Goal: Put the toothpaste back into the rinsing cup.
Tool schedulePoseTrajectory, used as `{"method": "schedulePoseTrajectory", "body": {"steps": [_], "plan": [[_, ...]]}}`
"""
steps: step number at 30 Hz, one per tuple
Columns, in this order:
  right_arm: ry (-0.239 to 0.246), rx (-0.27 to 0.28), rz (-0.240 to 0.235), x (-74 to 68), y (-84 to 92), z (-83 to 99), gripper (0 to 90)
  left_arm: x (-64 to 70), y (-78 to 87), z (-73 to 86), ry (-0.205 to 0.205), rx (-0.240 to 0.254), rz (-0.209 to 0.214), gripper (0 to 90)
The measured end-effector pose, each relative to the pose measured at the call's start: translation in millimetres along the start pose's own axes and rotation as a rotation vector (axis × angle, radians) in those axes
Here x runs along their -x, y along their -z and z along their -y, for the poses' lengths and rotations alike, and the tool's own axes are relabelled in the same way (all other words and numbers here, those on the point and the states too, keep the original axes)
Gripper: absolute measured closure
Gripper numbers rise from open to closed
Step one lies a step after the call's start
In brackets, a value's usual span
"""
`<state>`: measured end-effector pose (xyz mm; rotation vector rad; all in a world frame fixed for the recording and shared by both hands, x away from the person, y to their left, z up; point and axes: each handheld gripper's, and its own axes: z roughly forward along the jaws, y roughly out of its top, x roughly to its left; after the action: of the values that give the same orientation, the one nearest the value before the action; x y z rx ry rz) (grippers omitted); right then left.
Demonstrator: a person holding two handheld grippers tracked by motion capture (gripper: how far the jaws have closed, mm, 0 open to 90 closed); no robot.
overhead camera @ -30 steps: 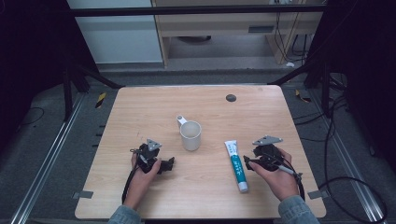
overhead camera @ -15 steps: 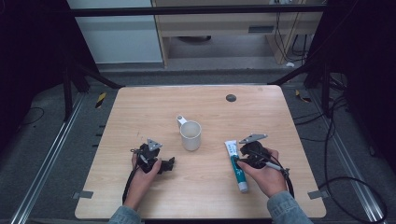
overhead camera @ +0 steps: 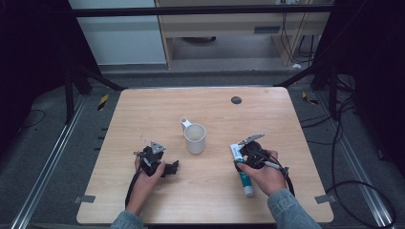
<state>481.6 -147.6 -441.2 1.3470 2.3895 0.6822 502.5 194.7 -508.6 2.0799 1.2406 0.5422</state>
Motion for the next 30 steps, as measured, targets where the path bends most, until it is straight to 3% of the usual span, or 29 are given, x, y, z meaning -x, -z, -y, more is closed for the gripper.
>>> {"method": "schedulePoseTrajectory", "body": {"steps": [19, 22, 30], "plan": [[-0.066, -0.083, 0.035, 4.0, -33.8, -6.2, 43.1, -1.7, -0.4, -0.4, -0.007, -0.001, 0.008, 0.0], [-0.093, -0.085, 0.023, 6.8, -37.3, -6.4, 43.0, -2.2, -1.5, -1.3, -0.008, 0.001, 0.009, 0.0], [-0.11, -0.098, 0.018, 6.3, -41.4, -5.7, 44.1, -2.7, -3.2, -3.0, -0.005, 0.001, 0.006, 0.0]]}}
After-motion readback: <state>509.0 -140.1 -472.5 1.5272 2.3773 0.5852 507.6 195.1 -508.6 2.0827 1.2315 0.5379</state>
